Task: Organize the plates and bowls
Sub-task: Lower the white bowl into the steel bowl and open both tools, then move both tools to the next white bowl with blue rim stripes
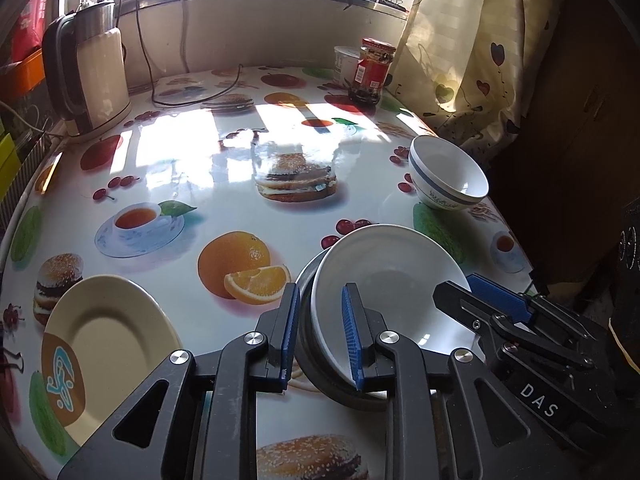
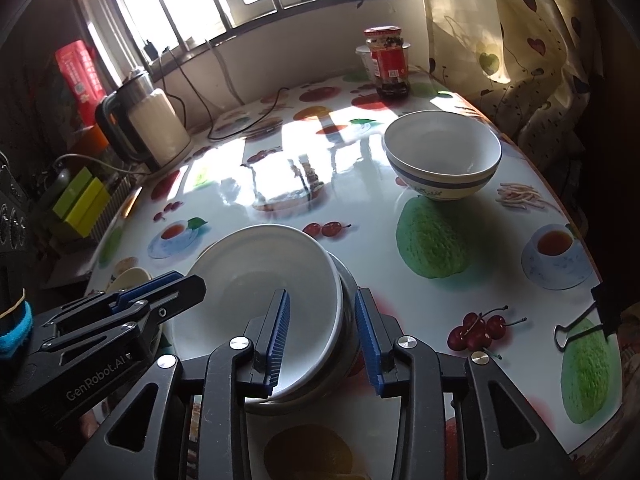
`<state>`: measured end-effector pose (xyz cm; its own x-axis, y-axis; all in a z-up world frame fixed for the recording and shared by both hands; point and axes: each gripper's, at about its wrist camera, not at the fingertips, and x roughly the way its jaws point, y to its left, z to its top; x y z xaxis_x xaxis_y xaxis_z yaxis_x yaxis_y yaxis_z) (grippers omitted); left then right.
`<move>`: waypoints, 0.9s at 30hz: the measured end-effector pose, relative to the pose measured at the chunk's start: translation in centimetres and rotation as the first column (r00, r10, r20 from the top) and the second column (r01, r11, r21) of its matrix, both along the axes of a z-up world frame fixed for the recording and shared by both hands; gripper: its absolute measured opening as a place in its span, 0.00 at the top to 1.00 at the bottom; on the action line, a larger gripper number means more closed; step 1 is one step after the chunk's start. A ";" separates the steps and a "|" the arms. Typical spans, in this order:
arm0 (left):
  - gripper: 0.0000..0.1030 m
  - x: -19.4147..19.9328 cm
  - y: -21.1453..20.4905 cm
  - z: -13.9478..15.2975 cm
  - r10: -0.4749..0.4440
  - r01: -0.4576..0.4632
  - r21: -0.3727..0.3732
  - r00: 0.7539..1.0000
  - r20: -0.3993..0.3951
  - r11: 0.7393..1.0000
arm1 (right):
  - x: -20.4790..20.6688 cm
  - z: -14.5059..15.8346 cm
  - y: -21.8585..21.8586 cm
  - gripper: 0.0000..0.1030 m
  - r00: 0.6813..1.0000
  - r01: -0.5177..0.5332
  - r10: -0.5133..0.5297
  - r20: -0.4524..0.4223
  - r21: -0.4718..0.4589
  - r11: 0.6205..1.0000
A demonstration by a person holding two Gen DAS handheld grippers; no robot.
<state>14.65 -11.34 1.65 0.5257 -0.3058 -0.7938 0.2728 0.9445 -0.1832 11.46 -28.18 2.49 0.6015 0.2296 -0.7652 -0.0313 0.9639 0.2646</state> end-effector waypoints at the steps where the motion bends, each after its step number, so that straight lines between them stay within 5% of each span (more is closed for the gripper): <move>1: 0.78 0.1 -0.1 0.1 -0.002 0.002 0.001 1.000 0.001 1.000 | 0.0 0.1 0.0 0.67 1.000 0.002 -0.002 0.004 0.000 1.000; 27: 0.78 3.8 -5.6 2.7 -0.083 0.082 0.020 0.995 0.053 0.996 | 2.4 2.4 -5.4 0.63 0.992 0.109 -0.108 0.061 -0.005 0.994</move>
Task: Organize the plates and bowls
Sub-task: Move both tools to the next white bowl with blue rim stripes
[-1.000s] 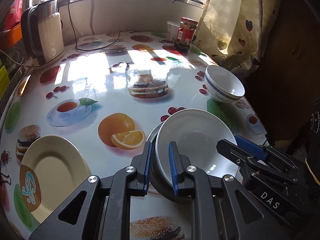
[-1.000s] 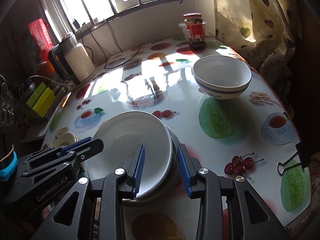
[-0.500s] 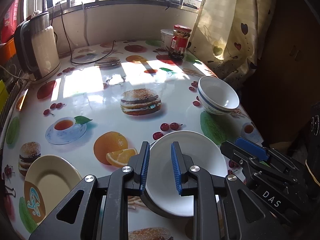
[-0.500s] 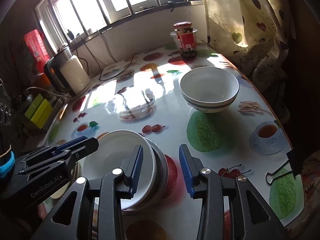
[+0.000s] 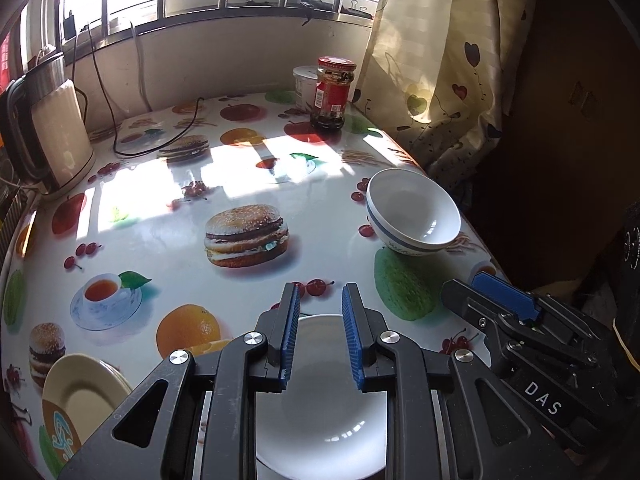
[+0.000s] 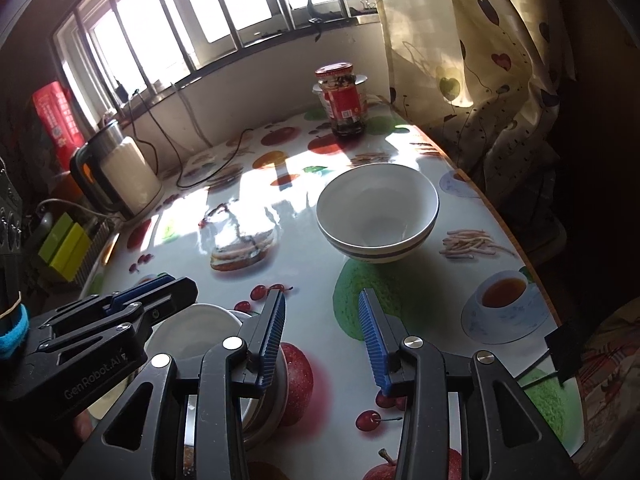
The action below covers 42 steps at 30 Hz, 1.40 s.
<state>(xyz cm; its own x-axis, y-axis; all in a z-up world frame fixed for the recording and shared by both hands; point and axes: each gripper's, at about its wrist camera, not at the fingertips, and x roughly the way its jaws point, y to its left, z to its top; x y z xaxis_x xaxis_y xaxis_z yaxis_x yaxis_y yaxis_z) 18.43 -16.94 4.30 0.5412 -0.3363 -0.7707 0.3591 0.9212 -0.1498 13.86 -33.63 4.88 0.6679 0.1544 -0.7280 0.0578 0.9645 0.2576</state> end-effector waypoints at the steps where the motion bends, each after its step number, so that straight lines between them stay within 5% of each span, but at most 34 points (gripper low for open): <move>1: 0.78 0.2 -0.2 0.1 -0.003 0.003 0.002 1.000 0.000 1.000 | 0.2 0.0 -0.2 0.63 1.000 0.004 -0.004 -0.001 -0.001 1.000; 42: 0.78 8.0 -7.5 -1.2 -0.050 0.050 -0.006 0.996 -0.072 0.999 | 7.1 -1.5 -7.9 0.62 0.994 0.099 -0.102 -0.042 -0.059 0.993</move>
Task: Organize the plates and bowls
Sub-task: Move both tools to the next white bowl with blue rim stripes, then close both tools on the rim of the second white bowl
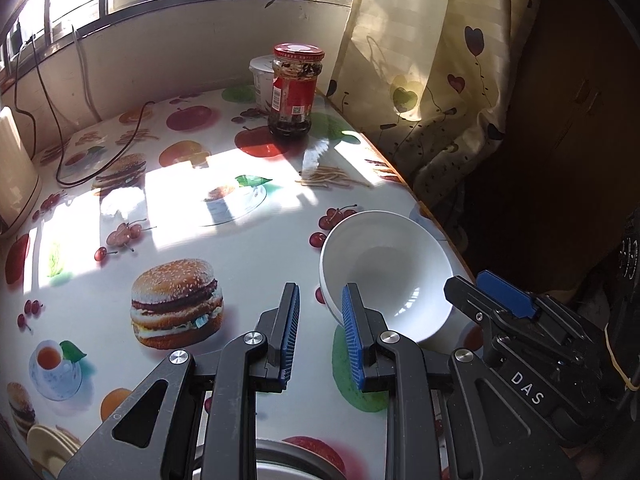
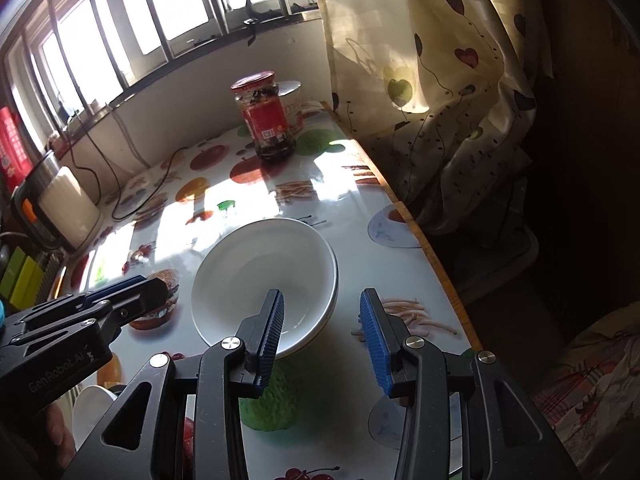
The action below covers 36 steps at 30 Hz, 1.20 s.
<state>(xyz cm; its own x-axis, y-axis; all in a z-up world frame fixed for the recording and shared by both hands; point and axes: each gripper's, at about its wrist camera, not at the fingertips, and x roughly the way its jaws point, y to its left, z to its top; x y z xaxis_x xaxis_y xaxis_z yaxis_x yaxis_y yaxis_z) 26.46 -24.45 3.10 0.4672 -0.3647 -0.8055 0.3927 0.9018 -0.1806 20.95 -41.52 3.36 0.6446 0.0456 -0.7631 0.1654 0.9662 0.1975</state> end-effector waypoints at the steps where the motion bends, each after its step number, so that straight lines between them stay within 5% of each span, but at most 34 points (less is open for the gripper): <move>1: 0.78 0.1 -0.2 -0.1 -0.003 0.003 -0.002 1.000 -0.006 1.000 | 0.1 -0.1 -0.1 0.62 1.000 -0.001 0.001 -0.003 -0.001 1.000; 24: 0.78 1.6 -2.3 -2.2 -0.006 0.007 0.027 0.998 -0.055 1.000 | 2.0 -1.6 -0.7 0.62 0.999 -0.026 0.026 -0.023 -0.003 1.000; 36: 0.80 1.9 -2.4 -2.6 0.003 -0.001 0.030 0.998 -0.058 1.000 | 2.6 -2.2 -0.6 0.76 0.998 -0.045 0.044 -0.036 -0.011 0.999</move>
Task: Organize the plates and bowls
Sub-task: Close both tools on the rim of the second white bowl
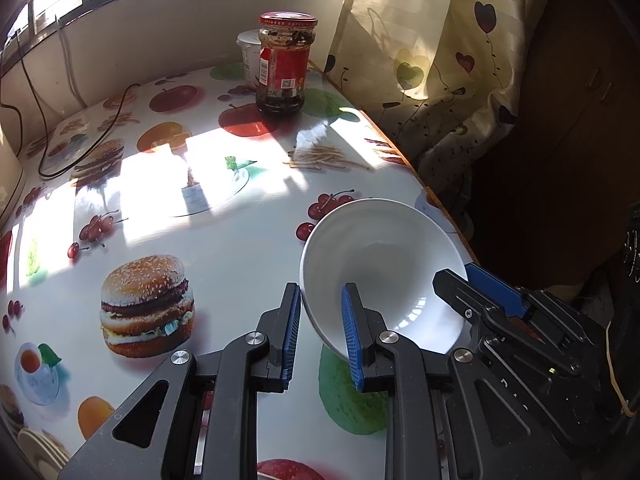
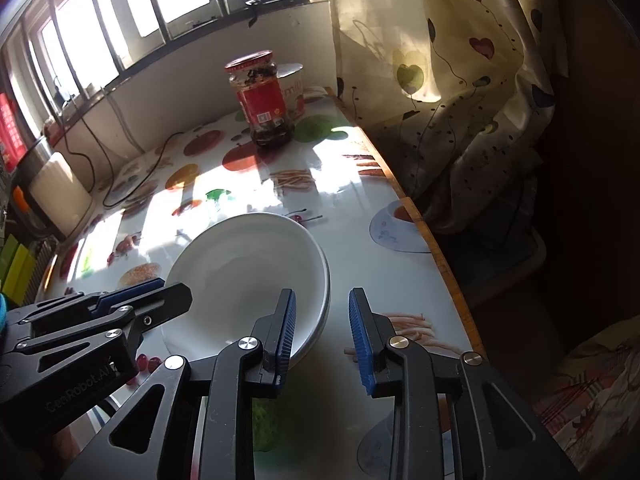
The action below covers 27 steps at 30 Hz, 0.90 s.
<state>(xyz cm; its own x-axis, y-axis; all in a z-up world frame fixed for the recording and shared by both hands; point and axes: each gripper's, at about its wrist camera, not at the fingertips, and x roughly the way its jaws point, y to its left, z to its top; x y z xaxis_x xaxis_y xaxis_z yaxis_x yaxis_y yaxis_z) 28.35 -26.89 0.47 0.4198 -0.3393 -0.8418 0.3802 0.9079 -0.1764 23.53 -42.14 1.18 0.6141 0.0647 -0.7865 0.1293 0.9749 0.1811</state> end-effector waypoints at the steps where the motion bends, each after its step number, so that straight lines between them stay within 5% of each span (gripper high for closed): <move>1: 0.81 0.1 0.0 0.0 0.003 -0.003 0.000 1.000 0.001 1.000 | 0.0 -0.1 0.0 0.78 1.000 -0.001 0.001 -0.001 0.000 1.000; 27: 0.93 0.1 0.0 -0.2 0.029 -0.030 0.023 0.999 0.022 0.999 | 0.2 -0.2 0.1 0.84 1.000 -0.008 0.008 0.002 -0.002 1.000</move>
<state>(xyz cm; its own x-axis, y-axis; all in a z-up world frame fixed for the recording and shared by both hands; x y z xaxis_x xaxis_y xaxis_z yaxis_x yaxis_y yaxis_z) 28.43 -26.85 0.29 0.4479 -0.3066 -0.8398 0.3565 0.9227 -0.1467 23.70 -42.03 0.98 0.6152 0.0681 -0.7854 0.1212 0.9762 0.1796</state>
